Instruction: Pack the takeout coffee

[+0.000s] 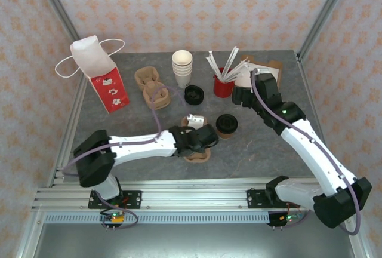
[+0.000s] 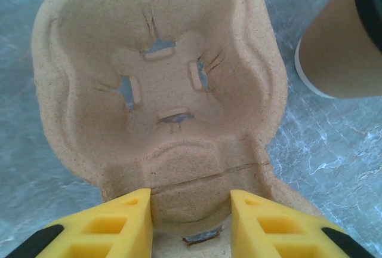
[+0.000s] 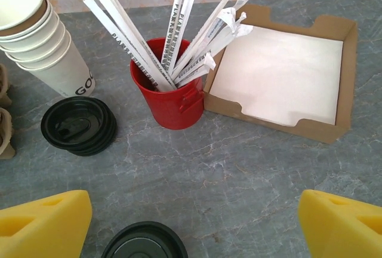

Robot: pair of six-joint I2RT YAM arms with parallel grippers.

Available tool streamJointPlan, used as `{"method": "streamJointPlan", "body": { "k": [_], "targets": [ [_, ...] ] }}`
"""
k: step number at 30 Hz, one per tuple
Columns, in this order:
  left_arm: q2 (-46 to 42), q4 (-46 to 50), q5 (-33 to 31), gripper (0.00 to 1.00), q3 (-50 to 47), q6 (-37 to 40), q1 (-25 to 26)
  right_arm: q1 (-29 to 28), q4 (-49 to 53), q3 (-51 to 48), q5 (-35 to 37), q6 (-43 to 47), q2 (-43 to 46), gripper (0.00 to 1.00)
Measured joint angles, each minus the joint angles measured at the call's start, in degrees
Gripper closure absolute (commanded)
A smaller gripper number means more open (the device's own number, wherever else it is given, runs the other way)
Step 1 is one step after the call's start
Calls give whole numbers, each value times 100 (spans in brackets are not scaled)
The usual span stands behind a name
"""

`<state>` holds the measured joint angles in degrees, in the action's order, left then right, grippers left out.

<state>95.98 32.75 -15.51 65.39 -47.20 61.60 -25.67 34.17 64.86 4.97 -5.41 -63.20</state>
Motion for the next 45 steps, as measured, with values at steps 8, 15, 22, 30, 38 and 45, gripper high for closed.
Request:
{"method": "streamJointPlan", "body": {
  "k": [8, 15, 22, 30, 38, 45],
  "targets": [
    [579, -116, -7, 63, 173, -52, 17, 0, 101, -221, -46, -46, 101, 10],
    [704, -323, 46, 62, 251, 214, 17, 0, 101, -282, -155, -59, 101, 10],
    [728, -387, 114, 60, 273, 570, 17, 0, 98, -291, -240, -59, 76, 10],
    [743, -396, 164, 55, 273, 787, 17, 0, 98, -306, -345, -61, 4, 10],
    [756, -417, 199, 39, 273, 828, 17, 0, 101, -306, -350, -61, -7, 10],
    [-4, -203, 238, 31, 271, 1040, 0, -37, 98, -306, -350, -57, 72, 11]
  ]
}}
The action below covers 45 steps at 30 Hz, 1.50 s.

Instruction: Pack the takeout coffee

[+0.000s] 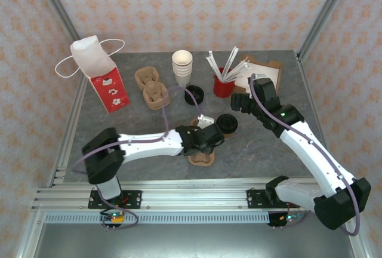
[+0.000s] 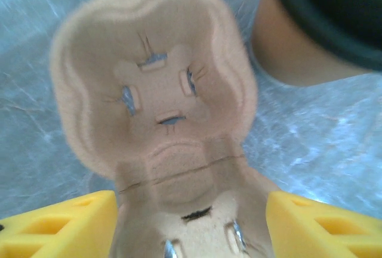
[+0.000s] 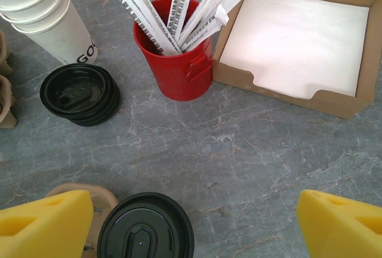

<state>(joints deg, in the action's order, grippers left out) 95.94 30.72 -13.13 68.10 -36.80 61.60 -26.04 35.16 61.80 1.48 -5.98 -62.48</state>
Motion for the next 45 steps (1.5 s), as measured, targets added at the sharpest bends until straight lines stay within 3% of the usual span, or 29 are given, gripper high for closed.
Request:
{"method": "streamJointPlan", "body": {
  "k": [4, 7, 10, 14, 19, 25, 32, 45],
  "targets": [
    [-1370, 433, -101, 31, 212, 389, -529, -442, -136, 4, 0, 70, 234, 11],
    [-2151, 710, -160, 31, 592, 721, -1615, -946, -407, 9, 0, 140, 280, 11],
    [-2575, 957, -234, 31, 1073, 1049, -3012, -1182, -706, 9, -35, 173, 140, 11],
    [-2356, 1294, -262, 31, 1880, 1357, -4369, -1257, -918, 13, -153, 177, -197, 11],
    [-1434, 1493, -177, 29, 2507, 1582, -5294, -1294, -1001, 13, -326, 175, -398, 11],
    [-267, 1738, 70, 31, 3051, 1718, -5914, -1340, -1213, 13, -837, 177, -446, 11],
    [507, 1886, 361, 46, 3567, 1856, -6238, -1615, -1377, 61, -1252, 225, -765, 11],
    [1241, 2116, 527, 77, 4612, 2094, -6345, -1637, -1375, 90, -1316, 214, -984, 11]
  ]
}}
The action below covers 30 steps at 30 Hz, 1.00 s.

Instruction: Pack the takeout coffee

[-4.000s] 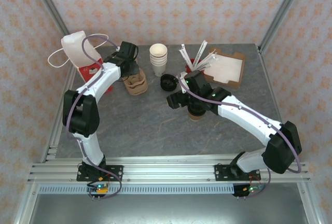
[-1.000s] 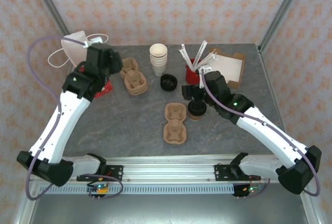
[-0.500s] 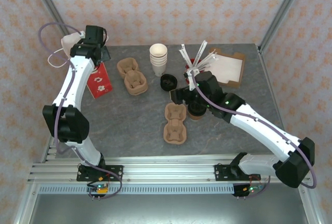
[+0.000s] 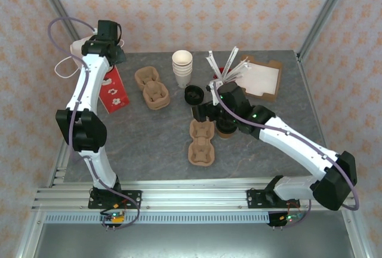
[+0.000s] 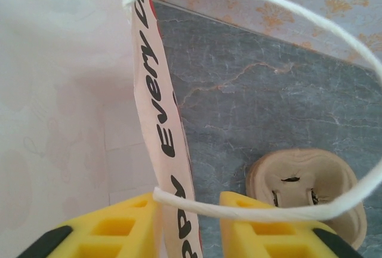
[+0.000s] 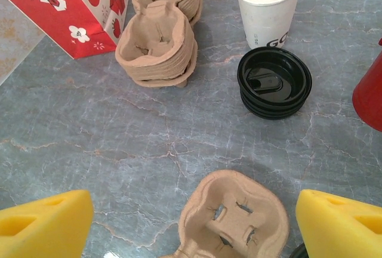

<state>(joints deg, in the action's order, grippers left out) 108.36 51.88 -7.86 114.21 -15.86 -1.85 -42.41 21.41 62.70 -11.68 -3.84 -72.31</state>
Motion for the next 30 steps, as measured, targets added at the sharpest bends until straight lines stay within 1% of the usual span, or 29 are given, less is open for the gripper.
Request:
{"method": "streamJointPlan", "body": {
  "k": [7, 10, 13, 18, 19, 21, 24, 30],
  "targets": [
    [48, 179, -2, 96, 52, 101, -57, 0, 0, 0, 2, 0, -50, 12],
    [-153, 190, 2, 100, -170, 151, -55, 2, 0, 2, -68, 2, -50, 11],
    [-841, 175, 4, 100, -951, 170, -39, 0, -37, 9, -533, 46, -50, 10],
    [-2524, 197, -4, 100, -2339, 299, 94, -7, -269, 90, -1873, 208, -142, 10],
    [-2935, 201, -4, 100, -2601, 352, 164, -7, -328, 109, -2052, 238, -177, 10],
    [-3462, 251, 0, 100, -2909, 417, 269, -9, -382, 140, -2302, 289, -225, 10],
    [-4148, 372, 26, 100, -3265, 599, 485, -11, -356, 208, -2317, 343, -251, 10],
    [-4970, 798, 245, 100, -3565, 1025, 898, 7, -125, 420, -1821, 396, -249, 9]
  ]
}}
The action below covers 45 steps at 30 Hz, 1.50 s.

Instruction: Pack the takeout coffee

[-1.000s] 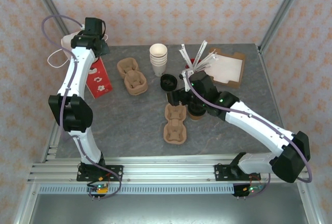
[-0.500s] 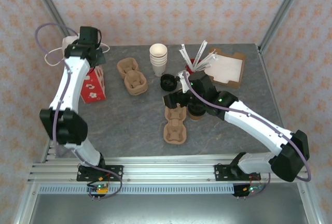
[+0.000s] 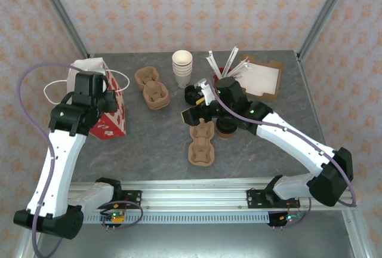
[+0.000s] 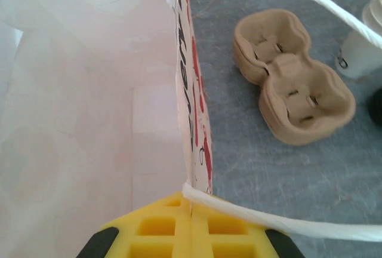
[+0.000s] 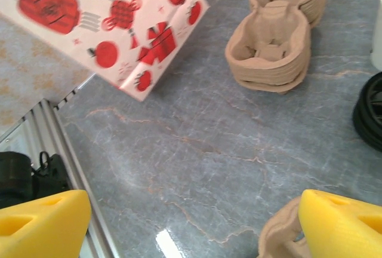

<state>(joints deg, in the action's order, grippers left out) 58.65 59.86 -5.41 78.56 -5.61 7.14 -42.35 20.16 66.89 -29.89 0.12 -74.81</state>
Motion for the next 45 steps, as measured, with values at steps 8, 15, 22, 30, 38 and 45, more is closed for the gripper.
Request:
{"method": "streamJointPlan", "body": {
  "k": [8, 15, 22, 30, 38, 45],
  "targets": [
    [-695, 402, 793, 100, 11, 358, 490, 361, 431, 61, 535, -42, 7, 9],
    [-1132, 553, 2079, 100, 262, 573, 533, 767, 693, 61, 918, -223, 107, 9],
    [-990, 549, 2618, 100, 144, 660, 1049, 1036, 874, 61, 1274, -461, 192, 9],
    [-507, 485, 2328, 100, -131, 658, 1742, 1064, 1010, 61, 1497, -549, 205, 9],
    [79, 317, 1453, 100, -229, 590, 2100, 1064, 1187, 61, 1681, -553, 205, 9],
    [153, -66, 1222, 82, -439, 533, 2326, 1064, 1200, 61, 1687, -573, 205, 9]
  ]
}}
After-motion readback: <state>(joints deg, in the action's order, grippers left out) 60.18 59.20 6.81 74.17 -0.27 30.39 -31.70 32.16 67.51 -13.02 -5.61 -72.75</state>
